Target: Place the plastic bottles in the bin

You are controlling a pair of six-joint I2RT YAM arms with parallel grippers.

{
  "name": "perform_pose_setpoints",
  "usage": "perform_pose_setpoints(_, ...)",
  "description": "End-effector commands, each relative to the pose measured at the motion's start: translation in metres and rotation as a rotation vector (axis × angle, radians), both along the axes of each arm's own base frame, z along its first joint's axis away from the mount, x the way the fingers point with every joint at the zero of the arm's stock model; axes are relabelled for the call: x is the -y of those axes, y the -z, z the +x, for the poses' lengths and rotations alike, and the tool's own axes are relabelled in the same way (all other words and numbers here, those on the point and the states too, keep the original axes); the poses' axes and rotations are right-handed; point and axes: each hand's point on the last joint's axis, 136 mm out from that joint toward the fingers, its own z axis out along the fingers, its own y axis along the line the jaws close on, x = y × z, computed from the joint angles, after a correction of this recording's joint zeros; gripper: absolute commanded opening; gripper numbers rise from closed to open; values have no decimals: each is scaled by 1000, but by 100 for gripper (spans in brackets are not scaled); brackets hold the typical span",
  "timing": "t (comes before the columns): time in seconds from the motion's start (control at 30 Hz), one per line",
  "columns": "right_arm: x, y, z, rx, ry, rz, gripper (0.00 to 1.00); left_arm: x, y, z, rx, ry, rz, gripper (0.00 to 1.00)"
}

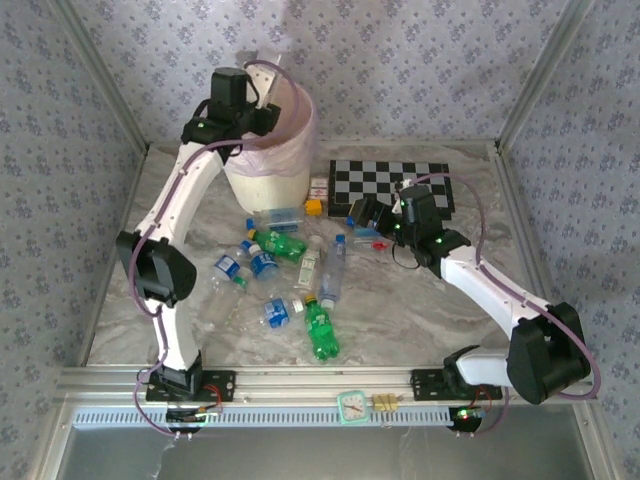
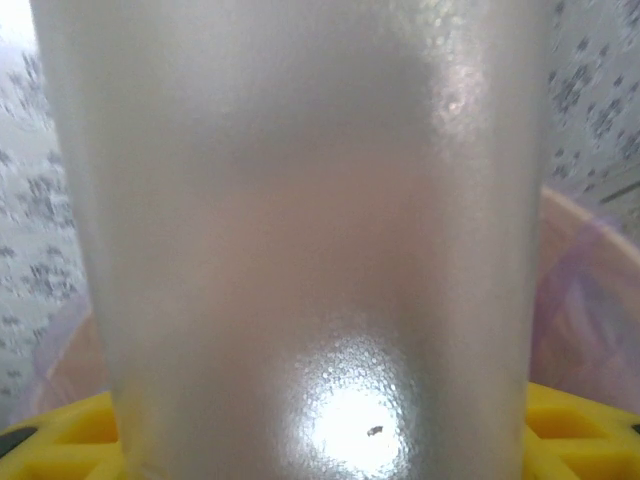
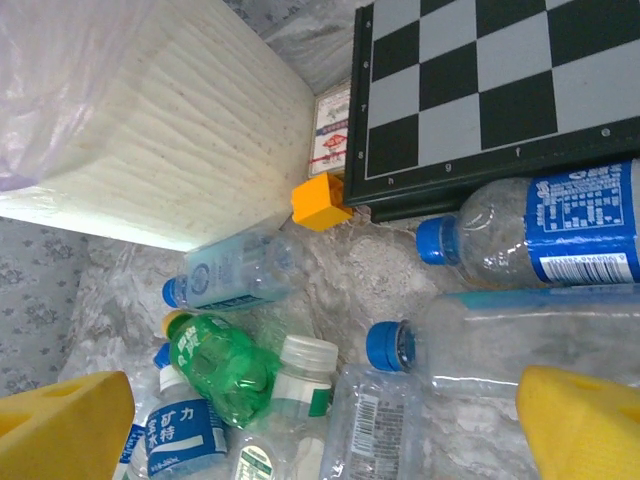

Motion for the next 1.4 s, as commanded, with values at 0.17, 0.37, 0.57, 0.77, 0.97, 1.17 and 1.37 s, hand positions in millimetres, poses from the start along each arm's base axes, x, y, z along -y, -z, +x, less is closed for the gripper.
perform_pose_setpoints(0.17,7,4,-8,-4,-1,-42,100,-4,28,3,-144,-53,-16,62)
perform_pose_setpoints(0.37,8,5,-8,-5,1,-51,100,-4,38,4,-177,-66,-24,69)
perform_pose_setpoints(0.57,8,6,-9,-8,3,-51,100,-5,26,2,-157,-83,-57,82)
perform_pose_setpoints(0.77,8,6,-7,-3,7,-49,100,-10,-15,-17,-93,-92,-136,86)
perform_pose_setpoints(0.97,4,11,-2,-9,-1,-45,100,-19,-52,-53,-7,-89,-245,93)
perform_pose_setpoints(1.17,-1,14,4,-15,-15,-48,100,-44,-35,-98,19,-163,-341,97)
perform_pose_setpoints(1.37,-8,21,12,-36,-32,-33,100,-80,-4,-144,60,-308,-453,98)
